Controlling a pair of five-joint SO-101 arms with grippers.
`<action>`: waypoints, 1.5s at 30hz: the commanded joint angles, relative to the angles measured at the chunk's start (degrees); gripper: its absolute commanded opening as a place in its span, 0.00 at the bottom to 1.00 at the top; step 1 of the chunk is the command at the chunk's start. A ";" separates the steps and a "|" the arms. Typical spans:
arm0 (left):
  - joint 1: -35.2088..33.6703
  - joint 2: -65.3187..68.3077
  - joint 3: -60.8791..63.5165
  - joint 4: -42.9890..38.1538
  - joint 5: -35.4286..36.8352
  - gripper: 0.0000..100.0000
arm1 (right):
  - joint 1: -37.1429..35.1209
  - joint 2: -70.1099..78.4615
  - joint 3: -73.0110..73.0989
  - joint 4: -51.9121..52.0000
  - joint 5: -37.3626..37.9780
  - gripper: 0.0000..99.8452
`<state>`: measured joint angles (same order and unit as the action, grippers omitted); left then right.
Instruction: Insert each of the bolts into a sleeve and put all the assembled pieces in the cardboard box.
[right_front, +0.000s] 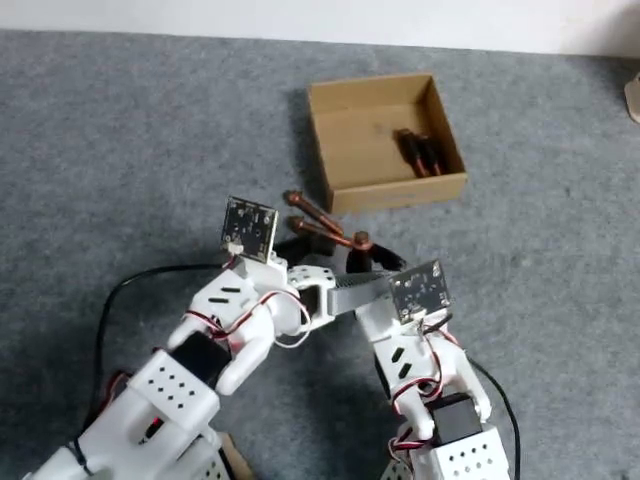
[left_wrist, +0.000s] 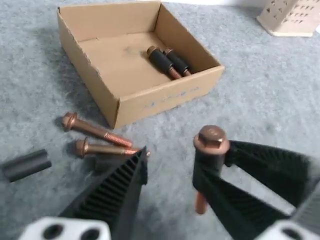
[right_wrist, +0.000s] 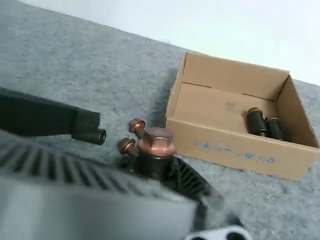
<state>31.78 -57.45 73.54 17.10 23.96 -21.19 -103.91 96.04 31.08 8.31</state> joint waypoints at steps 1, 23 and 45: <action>-1.80 -7.25 -0.04 1.05 0.44 0.42 | 1.01 -1.27 5.67 0.04 -0.79 0.00; -2.68 -15.16 1.89 5.19 0.18 0.01 | 5.32 1.80 -2.86 9.54 -1.49 0.00; -2.95 -15.08 2.07 5.54 0.09 0.01 | 7.52 58.07 -46.20 8.04 2.55 0.00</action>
<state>29.58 -71.34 76.09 22.64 24.04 -14.77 -50.46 57.89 40.66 9.10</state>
